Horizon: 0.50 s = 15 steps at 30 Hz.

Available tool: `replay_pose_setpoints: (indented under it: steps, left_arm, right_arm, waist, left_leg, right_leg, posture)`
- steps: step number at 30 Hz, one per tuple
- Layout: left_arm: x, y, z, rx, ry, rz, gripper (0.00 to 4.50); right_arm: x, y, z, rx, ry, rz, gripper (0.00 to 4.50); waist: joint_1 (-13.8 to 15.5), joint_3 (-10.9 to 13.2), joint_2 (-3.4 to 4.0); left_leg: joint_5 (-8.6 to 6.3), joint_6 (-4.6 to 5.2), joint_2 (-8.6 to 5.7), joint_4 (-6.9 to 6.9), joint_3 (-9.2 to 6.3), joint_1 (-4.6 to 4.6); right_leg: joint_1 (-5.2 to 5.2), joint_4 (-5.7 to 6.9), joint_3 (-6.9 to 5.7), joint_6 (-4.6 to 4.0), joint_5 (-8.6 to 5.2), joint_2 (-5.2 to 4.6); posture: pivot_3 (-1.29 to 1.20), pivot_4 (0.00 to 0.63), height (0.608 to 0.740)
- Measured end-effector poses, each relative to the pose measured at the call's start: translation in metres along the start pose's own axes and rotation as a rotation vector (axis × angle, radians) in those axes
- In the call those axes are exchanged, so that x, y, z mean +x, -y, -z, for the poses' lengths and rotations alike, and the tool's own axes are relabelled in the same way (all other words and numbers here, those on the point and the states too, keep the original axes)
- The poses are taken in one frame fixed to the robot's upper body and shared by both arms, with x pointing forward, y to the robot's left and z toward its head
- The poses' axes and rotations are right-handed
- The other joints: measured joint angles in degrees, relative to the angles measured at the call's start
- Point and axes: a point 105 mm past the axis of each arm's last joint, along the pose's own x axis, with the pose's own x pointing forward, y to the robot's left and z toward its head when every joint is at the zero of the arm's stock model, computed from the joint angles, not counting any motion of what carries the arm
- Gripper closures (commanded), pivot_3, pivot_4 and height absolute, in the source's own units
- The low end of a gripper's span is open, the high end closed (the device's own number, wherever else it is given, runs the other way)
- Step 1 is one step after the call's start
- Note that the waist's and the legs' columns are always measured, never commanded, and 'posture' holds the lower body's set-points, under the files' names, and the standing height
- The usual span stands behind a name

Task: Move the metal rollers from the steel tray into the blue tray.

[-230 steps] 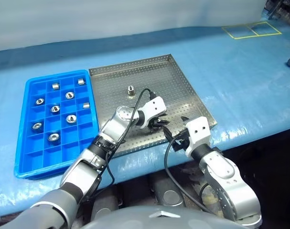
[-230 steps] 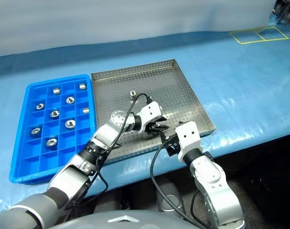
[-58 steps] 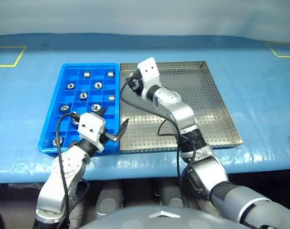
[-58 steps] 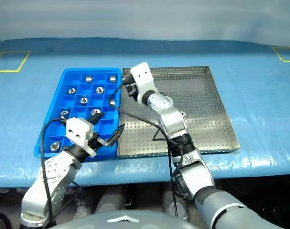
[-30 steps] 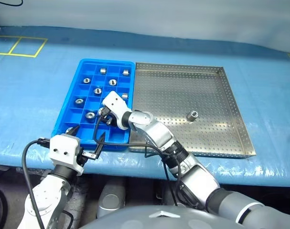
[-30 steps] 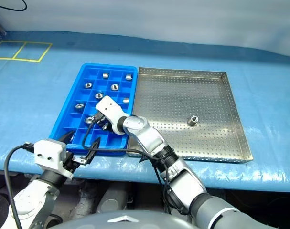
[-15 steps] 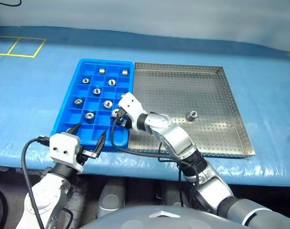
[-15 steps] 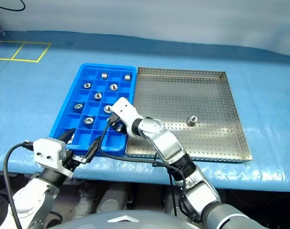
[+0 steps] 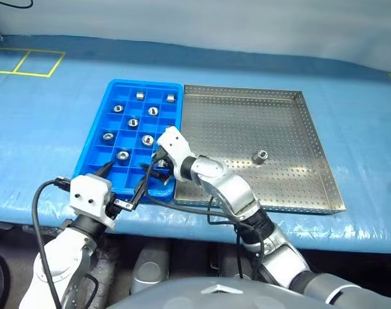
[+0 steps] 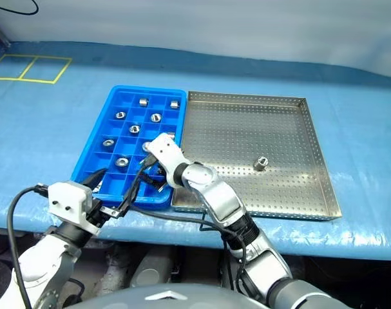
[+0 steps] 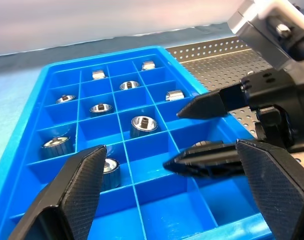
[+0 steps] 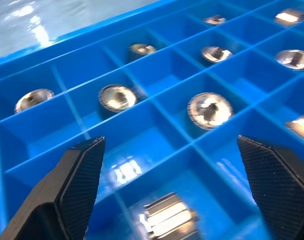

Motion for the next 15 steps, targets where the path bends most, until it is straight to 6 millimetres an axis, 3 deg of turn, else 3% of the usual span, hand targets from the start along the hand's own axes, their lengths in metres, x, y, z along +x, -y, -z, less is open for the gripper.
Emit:
replay_pose_setpoints:
  steps: [6, 15]
  left_arm:
    - [0.029, 0.017, -0.007, 0.02, 0.034, 0.169, 0.0]
    - [0.062, 0.054, 0.0, 0.049, 0.011, 0.415, 0.0]
  right_arm:
    - [-0.044, 0.071, 0.007, 0.072, 0.008, 0.34, 0.01]
    - [-0.093, 0.116, 0.045, 0.183, -0.071, 0.652, 0.01]
  waist:
    - [-2.24, -0.01, 0.01]
    - [-7.03, -0.01, 0.03]
  left_leg:
    - [0.0, 0.01, -0.02, -0.04, 0.07, -0.13]
    - [0.0, 0.0, 0.06, -0.08, 0.29, 0.02]
  right_leg:
    - [0.13, 0.08, 0.05, -0.01, 0.03, 0.03]
    - [0.09, 0.21, 0.37, -0.02, -0.01, 0.25]
  posture:
    - [0.04, 0.15, 0.74]
    - [-0.06, 0.15, 0.74]
